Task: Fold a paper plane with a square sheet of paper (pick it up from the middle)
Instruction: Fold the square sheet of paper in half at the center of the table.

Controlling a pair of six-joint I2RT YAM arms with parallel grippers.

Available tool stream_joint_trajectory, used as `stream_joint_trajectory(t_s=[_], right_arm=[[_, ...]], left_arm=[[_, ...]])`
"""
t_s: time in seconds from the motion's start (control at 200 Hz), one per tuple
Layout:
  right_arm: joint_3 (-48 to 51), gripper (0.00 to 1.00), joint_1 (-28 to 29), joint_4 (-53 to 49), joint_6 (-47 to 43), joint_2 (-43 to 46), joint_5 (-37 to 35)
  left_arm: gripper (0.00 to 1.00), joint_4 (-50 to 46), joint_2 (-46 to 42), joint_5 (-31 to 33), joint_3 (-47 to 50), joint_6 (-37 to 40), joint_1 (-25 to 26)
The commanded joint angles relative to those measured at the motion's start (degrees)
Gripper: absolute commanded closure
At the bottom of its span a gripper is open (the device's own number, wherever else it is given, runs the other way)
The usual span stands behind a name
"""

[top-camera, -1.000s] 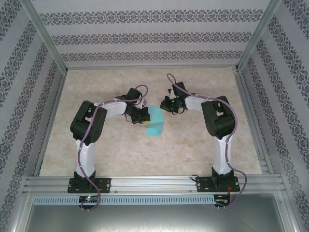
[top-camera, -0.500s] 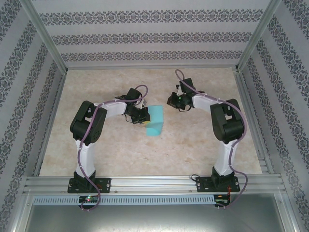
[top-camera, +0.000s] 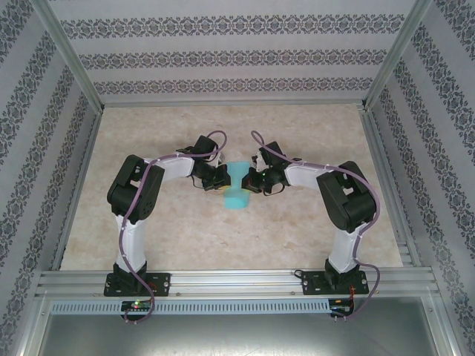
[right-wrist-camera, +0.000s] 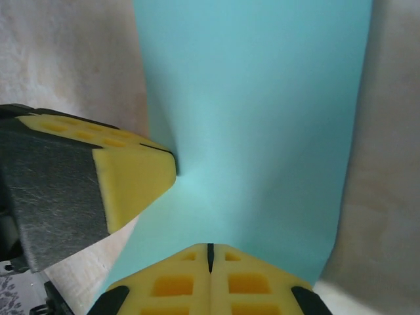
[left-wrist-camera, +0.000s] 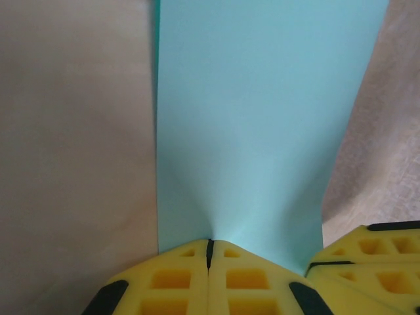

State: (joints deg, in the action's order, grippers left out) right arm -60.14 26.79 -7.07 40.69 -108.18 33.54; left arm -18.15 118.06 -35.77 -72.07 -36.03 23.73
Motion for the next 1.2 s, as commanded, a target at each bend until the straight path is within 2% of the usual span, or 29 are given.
stream_joint_trajectory(t_s=[0.0,0.38,0.749,0.834,0.969,1.194], right_arm=[[-0.59,1.00,0.61,-1.99,-1.64,-1.60,3.06],[2.52,1.00,-1.13,-5.61,-6.06,-1.79,3.75],[14.03,1.00,-3.05,-7.08,-14.19,6.31,5.59],[13.22,1.00,-3.41,-6.84,-13.88,9.57,5.26],[8.99,1.00,-0.99,-5.72,-11.13,11.41,3.57],[2.93,1.00,1.38,-1.12,-8.59,3.33,2.31]], left_arm=[[1.00,-12.43,8.24,12.12,5.89,-0.62,1.53],[1.00,-11.57,8.54,13.28,6.30,-2.29,1.50],[1.00,-11.20,8.86,13.60,6.86,-2.15,1.52],[1.00,-11.11,8.85,13.53,6.86,-2.12,1.50],[1.00,-10.70,8.63,13.49,7.07,-2.47,1.57],[1.00,-10.24,8.67,13.33,7.35,-2.50,1.53]])
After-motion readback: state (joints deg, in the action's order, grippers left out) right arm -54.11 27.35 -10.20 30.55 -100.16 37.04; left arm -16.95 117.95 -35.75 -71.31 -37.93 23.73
